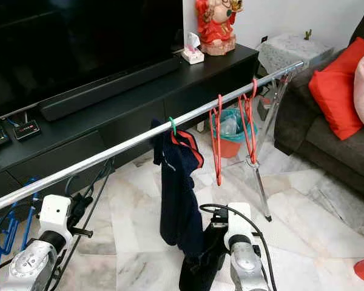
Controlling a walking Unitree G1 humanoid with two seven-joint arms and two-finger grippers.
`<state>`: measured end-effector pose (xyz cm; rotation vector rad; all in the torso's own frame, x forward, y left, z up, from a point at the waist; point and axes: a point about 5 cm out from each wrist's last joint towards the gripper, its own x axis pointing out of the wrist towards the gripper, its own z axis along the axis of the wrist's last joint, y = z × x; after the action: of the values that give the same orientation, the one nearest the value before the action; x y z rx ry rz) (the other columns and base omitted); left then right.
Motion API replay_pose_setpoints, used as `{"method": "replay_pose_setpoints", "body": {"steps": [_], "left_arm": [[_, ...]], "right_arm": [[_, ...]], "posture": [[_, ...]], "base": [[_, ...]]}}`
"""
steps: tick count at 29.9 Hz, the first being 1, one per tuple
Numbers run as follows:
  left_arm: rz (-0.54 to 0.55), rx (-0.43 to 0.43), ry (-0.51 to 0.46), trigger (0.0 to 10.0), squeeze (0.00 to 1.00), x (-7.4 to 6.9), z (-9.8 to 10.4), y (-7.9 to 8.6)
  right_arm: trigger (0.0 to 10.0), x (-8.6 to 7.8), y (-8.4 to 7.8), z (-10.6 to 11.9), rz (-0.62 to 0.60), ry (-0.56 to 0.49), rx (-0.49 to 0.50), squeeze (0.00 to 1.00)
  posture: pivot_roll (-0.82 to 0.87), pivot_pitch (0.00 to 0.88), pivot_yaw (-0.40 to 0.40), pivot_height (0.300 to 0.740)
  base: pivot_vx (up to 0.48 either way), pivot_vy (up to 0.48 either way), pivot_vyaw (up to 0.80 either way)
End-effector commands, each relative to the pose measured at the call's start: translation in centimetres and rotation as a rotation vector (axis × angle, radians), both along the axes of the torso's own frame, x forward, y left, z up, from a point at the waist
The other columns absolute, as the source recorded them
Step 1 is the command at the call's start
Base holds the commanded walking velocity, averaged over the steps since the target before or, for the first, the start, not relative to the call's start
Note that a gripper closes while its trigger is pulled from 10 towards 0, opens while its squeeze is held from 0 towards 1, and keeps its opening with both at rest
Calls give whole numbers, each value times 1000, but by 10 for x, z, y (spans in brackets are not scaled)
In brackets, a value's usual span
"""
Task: Hang hanger
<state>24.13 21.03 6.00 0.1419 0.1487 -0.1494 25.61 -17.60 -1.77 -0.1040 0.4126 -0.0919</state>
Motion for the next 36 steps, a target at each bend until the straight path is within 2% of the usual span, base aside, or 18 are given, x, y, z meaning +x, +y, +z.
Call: {"method": "replay_pose_setpoints", "body": {"steps": [1, 7, 23, 36], "left_arm": [[15, -5, 16, 10000, 0, 0, -2, 3], [17, -8, 18, 10000, 0, 1, -2, 2], [8, -5, 13, 10000, 0, 5, 0, -1], [11, -7, 12, 10000, 0, 8, 1, -1]], "right_arm": [[10000, 2, 3, 2, 10, -14, 4, 0], [10000, 2, 4, 4, 24, -29, -20, 0], [10000, 1, 5, 2, 26, -21, -8, 0], [10000, 2, 4, 3, 15, -18, 8, 0]], "posture": [[-98, 0, 51, 740], [-95, 0, 50, 740], [-95, 0, 53, 740], [-91, 0, 53, 740]], "base": [[0, 0, 0], [0, 0, 0], [0, 0, 776], [0, 0, 0]]}}
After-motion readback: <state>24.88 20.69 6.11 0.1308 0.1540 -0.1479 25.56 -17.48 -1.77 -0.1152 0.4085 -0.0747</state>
